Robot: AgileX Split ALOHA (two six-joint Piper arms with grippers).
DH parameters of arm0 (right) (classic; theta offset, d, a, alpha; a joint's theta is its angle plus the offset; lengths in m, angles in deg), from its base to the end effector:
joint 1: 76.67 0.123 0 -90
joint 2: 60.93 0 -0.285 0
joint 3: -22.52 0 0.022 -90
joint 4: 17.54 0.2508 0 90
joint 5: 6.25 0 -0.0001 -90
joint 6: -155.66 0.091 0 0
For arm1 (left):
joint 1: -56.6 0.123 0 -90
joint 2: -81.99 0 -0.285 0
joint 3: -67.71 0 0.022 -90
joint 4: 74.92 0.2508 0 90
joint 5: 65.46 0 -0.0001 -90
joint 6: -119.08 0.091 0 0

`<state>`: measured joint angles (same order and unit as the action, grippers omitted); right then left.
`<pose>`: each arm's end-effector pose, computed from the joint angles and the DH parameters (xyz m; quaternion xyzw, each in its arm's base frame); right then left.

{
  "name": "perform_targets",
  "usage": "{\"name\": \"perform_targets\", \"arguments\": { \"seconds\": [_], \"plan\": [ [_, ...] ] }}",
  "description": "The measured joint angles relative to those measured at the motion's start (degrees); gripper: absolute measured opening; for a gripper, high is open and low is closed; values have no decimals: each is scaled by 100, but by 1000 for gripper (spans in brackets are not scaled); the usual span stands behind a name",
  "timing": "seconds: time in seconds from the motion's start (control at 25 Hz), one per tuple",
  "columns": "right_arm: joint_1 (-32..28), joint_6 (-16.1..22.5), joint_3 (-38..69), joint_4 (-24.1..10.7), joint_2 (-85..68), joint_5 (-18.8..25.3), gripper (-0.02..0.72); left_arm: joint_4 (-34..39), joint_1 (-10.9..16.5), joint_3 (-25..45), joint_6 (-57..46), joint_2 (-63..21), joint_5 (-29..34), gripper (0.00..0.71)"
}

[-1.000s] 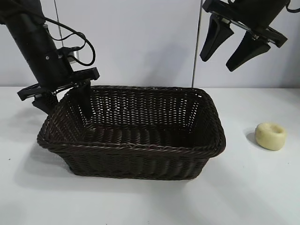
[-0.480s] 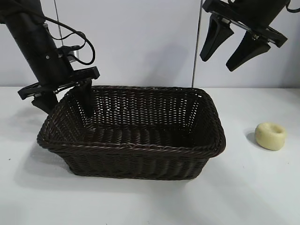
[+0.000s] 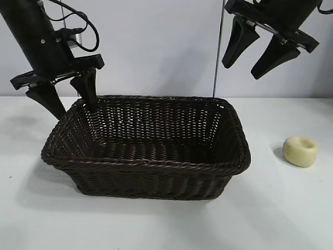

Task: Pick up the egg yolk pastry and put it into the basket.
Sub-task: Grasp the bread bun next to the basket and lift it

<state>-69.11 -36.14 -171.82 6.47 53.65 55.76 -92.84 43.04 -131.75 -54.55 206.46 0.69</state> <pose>0.3904 0.0848 0.2794 -0.0954 0.9641 0.1908 0.1581 0.4063 -0.1244 0.2282 0.1194 0.9790 -0.1514 0.0668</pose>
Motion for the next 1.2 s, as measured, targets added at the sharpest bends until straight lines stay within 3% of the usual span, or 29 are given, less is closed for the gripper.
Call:
{"name": "perform_targets", "arguments": {
  "seconds": [0.36, 0.64, 0.96, 1.2],
  "plan": [
    [0, 0, 0, 0, 0, 0, 465, -6, 0, 0, 5, -865, 231, 497],
    [0, 0, 0, 0, 0, 0, 465, -816, -12, 98, 113, -1226, 412, 497],
    [0, 0, 0, 0, 0, 0, 465, -1804, -18, 1106, 336, -1232, -104, 497],
    [0, 0, 0, 0, 0, 0, 465, -2075, -18, 1228, 406, -1232, -331, 497]
  ]
}}
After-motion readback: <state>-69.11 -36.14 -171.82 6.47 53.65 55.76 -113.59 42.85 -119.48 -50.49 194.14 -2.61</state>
